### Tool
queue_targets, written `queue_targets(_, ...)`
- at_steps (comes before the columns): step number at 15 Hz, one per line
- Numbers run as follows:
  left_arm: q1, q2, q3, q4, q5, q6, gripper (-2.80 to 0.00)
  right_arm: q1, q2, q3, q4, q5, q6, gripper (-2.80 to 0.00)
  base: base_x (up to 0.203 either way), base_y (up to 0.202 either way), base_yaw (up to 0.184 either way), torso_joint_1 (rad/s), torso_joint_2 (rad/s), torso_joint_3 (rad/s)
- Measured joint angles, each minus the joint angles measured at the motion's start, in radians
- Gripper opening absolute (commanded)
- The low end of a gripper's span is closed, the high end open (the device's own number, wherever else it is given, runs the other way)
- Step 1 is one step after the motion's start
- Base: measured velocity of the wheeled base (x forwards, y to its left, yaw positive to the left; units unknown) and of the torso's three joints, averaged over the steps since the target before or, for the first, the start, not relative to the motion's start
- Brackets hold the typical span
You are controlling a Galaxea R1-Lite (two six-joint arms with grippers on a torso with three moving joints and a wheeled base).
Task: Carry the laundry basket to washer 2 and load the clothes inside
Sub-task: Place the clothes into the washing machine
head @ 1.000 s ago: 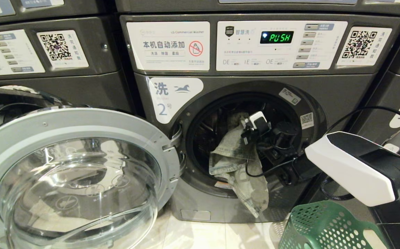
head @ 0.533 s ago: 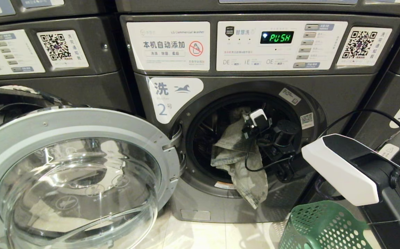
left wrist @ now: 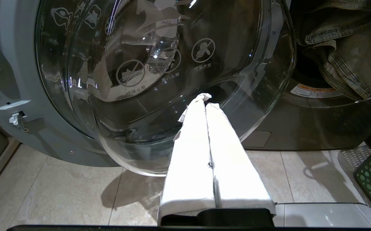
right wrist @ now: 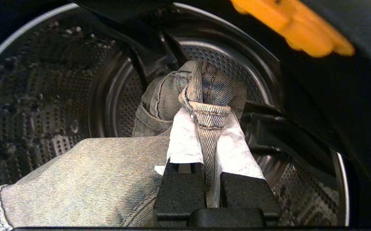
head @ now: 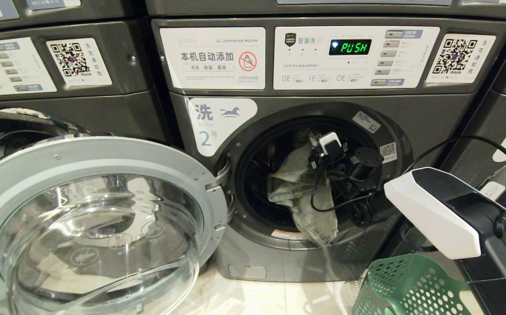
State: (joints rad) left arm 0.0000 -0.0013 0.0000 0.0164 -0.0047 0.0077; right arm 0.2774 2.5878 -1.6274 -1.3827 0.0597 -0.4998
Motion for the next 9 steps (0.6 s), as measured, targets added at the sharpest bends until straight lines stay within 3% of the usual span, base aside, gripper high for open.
queue_targets(5, 0.000, 0.000, 0.000, 0.000, 0.000, 0.000, -2.80, -0.002, 0.044, 0.016, -0.055, 0.047, 0.000, -2.80, 0.000, 0.000, 0.000, 0.000, 0.00, 0.000)
queue_targets(9, 0.000, 0.000, 0.000, 0.000, 0.000, 0.000, -2.80, -0.002, 0.066, 0.066, -0.010, 0.051, 0.015, -2.80, 0.000, 0.000, 0.000, 0.000, 0.00, 0.000)
